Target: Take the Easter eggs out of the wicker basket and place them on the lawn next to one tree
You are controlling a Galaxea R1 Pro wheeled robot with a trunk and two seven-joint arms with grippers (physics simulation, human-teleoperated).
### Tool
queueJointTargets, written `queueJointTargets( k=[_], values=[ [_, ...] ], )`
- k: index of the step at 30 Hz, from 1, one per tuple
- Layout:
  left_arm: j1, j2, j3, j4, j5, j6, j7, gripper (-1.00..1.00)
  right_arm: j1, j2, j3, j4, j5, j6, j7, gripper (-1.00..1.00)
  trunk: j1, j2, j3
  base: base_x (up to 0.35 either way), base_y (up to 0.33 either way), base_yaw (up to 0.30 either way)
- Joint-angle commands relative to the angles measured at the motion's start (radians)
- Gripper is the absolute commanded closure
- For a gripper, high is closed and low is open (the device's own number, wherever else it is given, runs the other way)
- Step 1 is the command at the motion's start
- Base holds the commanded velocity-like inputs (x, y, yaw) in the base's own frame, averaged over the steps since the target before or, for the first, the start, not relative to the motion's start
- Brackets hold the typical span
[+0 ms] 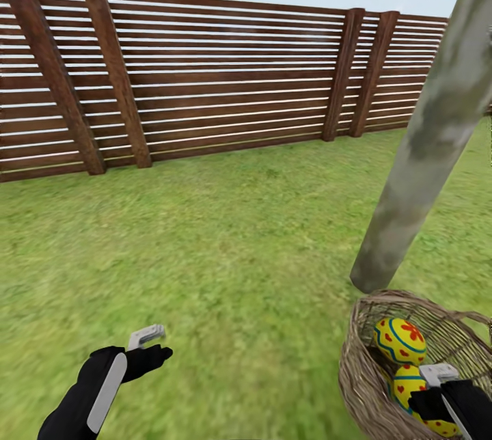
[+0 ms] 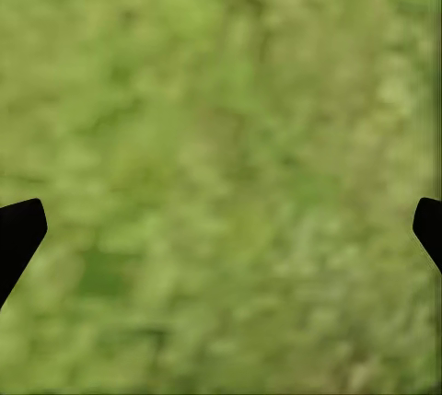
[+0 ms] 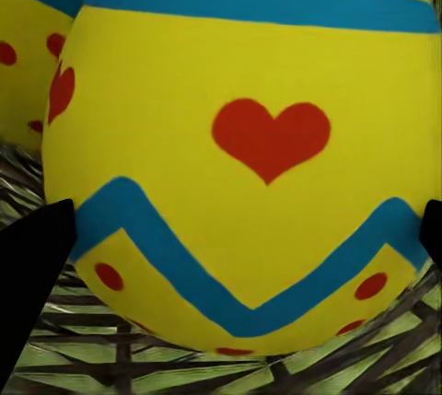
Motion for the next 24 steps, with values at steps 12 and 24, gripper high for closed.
queueJointTargets(
  k=[12, 24],
  values=[
    [0.0, -0.027, -0.003, 0.042, 0.011, -0.001, 0.013, -1.0, 0.0, 0.0, 0.001, 0.015, 0.006, 0.016, 0.007, 1.0, -0.006, 0.002, 0.046, -0.101, 0.0, 0.0],
    [0.0, -0.028, 0.0, 0.043, 0.011, -0.001, 0.013, -1.0, 0.0, -0.001, -0.001, 0.015, 0.005, 0.015, 0.007, 1.0, -0.011, 0.005, 0.092, -0.127, 0.0, 0.0]
  ],
)
